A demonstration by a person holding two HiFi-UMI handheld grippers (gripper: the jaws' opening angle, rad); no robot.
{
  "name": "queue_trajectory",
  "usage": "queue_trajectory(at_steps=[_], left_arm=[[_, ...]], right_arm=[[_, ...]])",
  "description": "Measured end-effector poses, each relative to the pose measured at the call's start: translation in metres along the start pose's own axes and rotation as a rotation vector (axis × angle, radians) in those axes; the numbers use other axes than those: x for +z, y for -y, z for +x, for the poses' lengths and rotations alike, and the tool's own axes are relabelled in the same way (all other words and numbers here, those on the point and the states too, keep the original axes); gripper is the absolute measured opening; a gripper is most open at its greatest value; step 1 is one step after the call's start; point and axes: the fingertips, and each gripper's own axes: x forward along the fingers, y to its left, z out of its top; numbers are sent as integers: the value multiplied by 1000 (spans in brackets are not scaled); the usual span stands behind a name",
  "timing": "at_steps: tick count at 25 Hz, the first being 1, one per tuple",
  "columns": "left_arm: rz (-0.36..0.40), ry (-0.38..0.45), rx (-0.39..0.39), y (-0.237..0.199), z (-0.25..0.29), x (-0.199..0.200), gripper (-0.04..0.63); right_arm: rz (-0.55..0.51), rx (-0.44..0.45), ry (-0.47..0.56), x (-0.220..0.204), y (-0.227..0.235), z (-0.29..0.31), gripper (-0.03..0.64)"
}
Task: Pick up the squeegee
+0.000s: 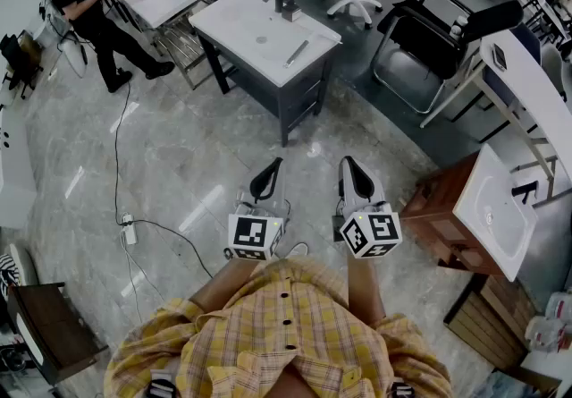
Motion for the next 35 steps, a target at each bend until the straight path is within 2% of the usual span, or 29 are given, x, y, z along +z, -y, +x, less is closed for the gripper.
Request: queue_trajectory(at_steps=[6, 20, 25, 35], left_arm=[[-6, -13, 0, 10, 8, -7, 0], [3, -53, -17, 6, 48, -26, 0], [-7, -45, -17, -23, 96, -25, 0], [-40, -77, -29, -105, 218, -5, 0]], right_arm=[[23, 48, -5, -1, 6, -1, 2], [41, 28, -30, -12, 36, 30, 3], [30, 20, -39, -7, 53, 79, 3], [17, 5, -75, 16, 87, 218, 3]])
